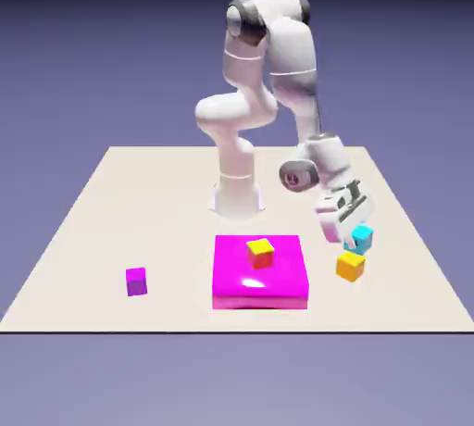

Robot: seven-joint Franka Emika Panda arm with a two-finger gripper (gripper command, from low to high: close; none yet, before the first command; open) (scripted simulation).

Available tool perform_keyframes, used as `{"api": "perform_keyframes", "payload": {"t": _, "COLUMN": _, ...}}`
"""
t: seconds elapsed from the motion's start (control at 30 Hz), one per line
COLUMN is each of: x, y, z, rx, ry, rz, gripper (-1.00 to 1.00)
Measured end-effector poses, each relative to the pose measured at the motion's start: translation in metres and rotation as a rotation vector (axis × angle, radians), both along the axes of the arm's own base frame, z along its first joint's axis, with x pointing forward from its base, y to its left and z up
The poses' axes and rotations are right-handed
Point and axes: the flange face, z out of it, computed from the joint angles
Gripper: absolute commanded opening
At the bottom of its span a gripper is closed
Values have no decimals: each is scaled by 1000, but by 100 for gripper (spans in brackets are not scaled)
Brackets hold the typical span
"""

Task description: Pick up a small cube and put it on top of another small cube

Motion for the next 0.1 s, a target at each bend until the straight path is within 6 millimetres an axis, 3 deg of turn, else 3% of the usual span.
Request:
{"api": "perform_keyframes", "payload": {"t": 0.07, "x": 2, "y": -3, "z": -6, "rx": -19, "ry": -17, "rz": -2, "gripper": -100}}
{"api": "perform_keyframes", "payload": {"t": 0.1, "x": 2, "y": -4, "z": -8, "rx": -27, "ry": -24, "rz": -3, "gripper": 100}}
